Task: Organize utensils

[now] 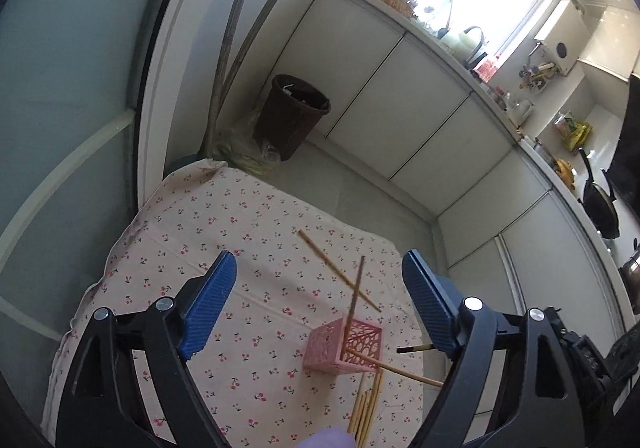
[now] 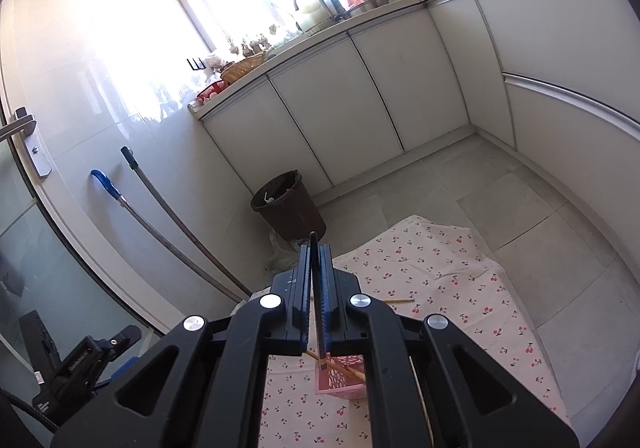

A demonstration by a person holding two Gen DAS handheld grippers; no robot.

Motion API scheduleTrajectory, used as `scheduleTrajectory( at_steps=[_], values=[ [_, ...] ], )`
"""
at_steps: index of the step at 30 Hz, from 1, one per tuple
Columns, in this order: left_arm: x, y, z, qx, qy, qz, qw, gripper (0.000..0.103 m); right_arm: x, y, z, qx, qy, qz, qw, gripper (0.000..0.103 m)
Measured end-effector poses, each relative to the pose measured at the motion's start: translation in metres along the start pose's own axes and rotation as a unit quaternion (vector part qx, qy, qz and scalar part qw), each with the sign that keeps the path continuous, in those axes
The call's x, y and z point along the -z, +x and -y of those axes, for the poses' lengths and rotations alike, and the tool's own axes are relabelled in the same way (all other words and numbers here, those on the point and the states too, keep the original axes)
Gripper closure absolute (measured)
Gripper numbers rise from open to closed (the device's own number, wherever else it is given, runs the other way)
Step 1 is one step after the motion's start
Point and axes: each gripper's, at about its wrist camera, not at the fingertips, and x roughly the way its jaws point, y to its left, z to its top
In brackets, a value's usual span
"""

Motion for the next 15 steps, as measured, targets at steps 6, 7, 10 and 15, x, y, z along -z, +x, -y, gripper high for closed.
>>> scheduleTrajectory(
  at_steps=[6, 7, 10, 15],
  values=[
    [-0.008, 0.108, -0.022, -0.010, 0.038, -0.107, 0.9935, 0.022, -0.006, -0.005, 0.008, -0.039, 0.019, -0.010, 0.999, 0.098],
    [-0.008, 0.135, -0.025, -0.017, 0.051, -0.129, 0.9902, 0.022, -0.007, -0.006, 0.009, -0.046, 0.020, -0.012, 0.999, 0.098],
    [-0.008, 0.208, -0.032, -0.032, 0.047, -0.194, 0.9794, 0.025, -0.013, -0.008, 0.010, -0.066, 0.023, -0.007, 0.998, 0.098],
    [-0.006, 0.292, -0.026, -0.034, 0.029, -0.216, 0.9753, 0.029, -0.020, -0.001, 0.018, -0.079, 0.030, -0.006, 0.996, 0.098]
  ],
)
